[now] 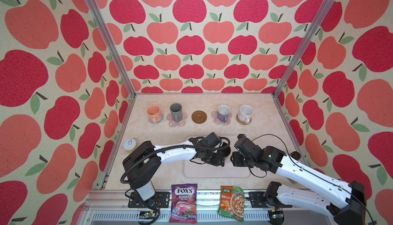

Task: Place cups on coasters
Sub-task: Rotate the cup on the tray.

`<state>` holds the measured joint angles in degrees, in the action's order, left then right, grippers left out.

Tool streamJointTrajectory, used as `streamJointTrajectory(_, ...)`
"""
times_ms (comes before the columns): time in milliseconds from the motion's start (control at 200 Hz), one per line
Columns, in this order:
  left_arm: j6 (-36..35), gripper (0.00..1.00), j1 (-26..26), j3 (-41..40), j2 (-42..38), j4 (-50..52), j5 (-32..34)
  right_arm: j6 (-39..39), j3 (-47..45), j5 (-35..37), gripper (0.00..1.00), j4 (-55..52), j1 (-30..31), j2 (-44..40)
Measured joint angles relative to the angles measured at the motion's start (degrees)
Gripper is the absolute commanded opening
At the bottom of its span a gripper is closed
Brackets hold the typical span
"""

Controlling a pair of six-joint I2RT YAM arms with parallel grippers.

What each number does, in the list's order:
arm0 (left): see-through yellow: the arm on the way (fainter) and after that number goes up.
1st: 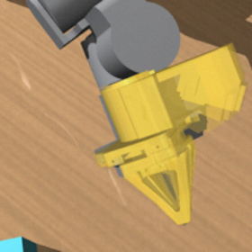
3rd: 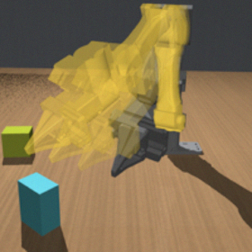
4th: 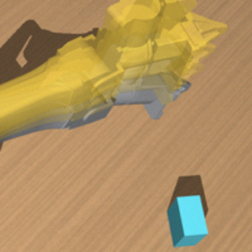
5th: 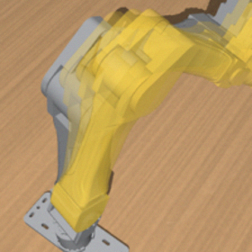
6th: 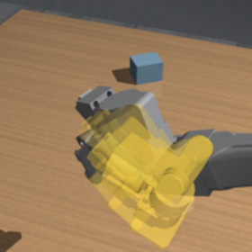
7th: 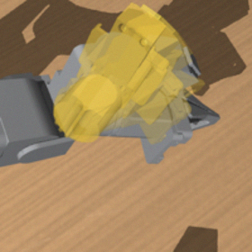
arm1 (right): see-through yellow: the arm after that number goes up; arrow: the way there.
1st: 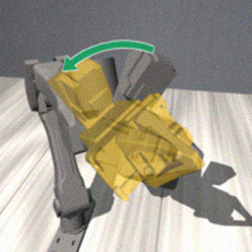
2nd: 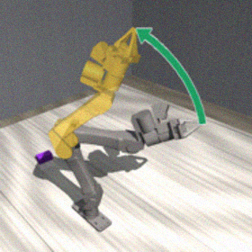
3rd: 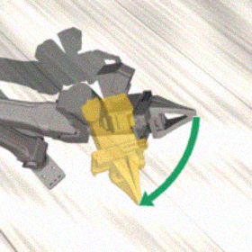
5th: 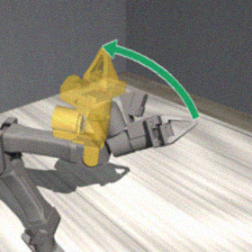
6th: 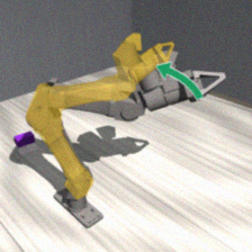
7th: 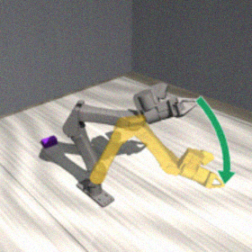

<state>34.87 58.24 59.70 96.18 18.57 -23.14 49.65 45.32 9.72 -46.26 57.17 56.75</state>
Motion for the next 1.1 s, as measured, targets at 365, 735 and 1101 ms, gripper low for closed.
streamJointTrajectory(365,-0.9,0.25,-1.6,0.0,-6.2,7.0,7.3,0.9,-0.8,-0.5,0.47,3.4,1.4,1.9)
streamJointTrajectory(735,-1.3,0.26,-8.4,-3.3,-19.3,13.8,14.8,1.0,-0.1,-0.9,0.47,4.6,4.0,8.3)
streamJointTrajectory(1101,-0.7,0.26,-11.9,-9.2,-25.4,15.8,15.9,1.0,5.4,-0.3,0.46,4.2,6.2,14.8)
